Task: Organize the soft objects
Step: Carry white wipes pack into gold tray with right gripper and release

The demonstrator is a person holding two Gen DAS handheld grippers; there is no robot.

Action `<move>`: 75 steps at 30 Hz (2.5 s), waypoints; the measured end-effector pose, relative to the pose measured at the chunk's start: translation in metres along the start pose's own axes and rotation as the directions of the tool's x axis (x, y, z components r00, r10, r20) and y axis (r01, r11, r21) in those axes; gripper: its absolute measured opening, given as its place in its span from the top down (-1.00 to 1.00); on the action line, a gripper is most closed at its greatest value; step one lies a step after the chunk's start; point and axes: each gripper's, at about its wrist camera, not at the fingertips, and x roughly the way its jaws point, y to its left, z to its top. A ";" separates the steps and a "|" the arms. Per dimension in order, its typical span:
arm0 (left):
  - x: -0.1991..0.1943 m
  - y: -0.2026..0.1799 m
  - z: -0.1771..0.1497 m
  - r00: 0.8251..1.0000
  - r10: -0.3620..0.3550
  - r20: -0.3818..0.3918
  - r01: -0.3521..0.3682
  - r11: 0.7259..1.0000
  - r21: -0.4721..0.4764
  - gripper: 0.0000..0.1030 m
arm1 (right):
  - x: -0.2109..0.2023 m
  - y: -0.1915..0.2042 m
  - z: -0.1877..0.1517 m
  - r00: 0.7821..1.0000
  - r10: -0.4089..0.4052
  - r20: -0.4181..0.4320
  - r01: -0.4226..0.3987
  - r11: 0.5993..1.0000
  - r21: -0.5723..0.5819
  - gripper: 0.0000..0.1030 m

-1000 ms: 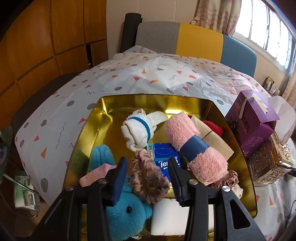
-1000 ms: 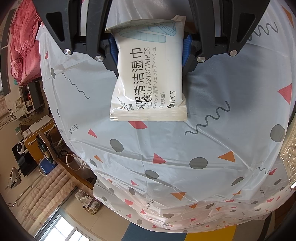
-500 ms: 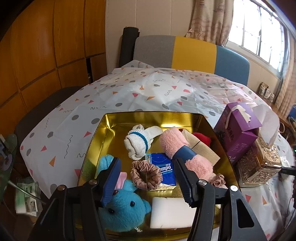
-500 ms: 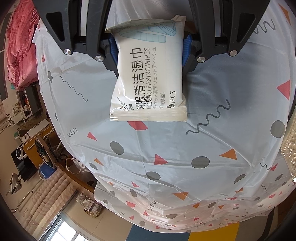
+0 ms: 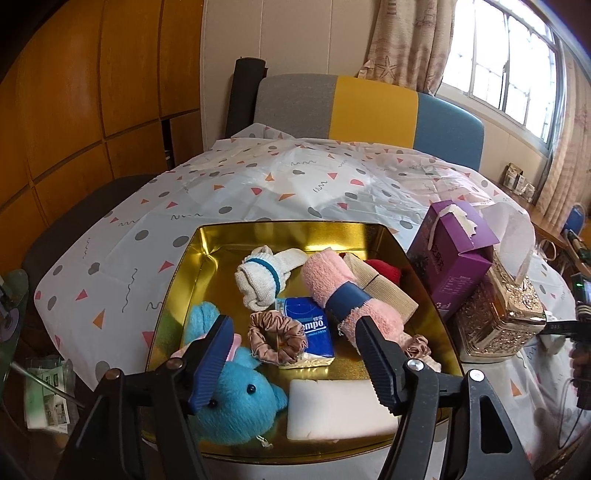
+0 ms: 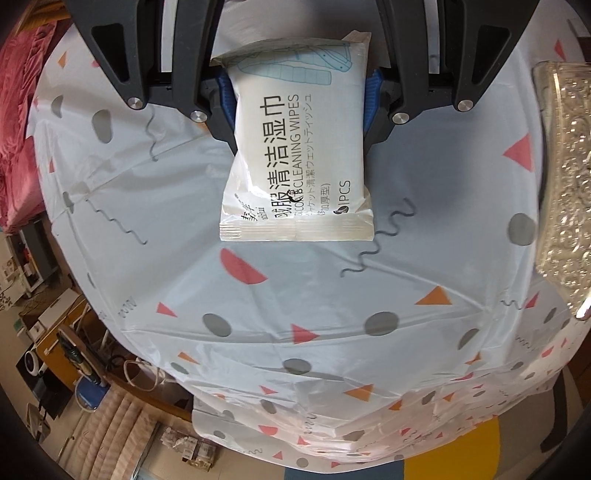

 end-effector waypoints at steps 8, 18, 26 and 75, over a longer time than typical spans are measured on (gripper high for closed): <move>0.001 0.000 -0.006 1.000 -0.026 -0.018 0.026 1.000 0.001 -0.36 | -0.009 0.036 -0.016 0.999 0.049 -0.008 -0.049 0.998 -0.046 -0.02; 0.003 0.018 -0.004 1.000 -0.011 -0.020 0.010 0.999 -0.039 -0.37 | -0.023 0.037 -0.011 0.990 0.137 0.018 -0.138 0.990 0.027 -0.02; 0.005 0.027 -0.004 1.000 0.002 -0.023 -0.004 0.999 -0.053 -0.41 | -0.048 0.057 0.038 0.977 0.200 0.074 -0.203 0.978 0.041 -0.02; 0.003 0.059 -0.008 0.996 0.082 -0.027 -0.085 0.989 -0.125 -0.62 | -0.119 0.393 -0.100 0.905 0.425 0.034 -0.296 0.684 -0.667 -0.02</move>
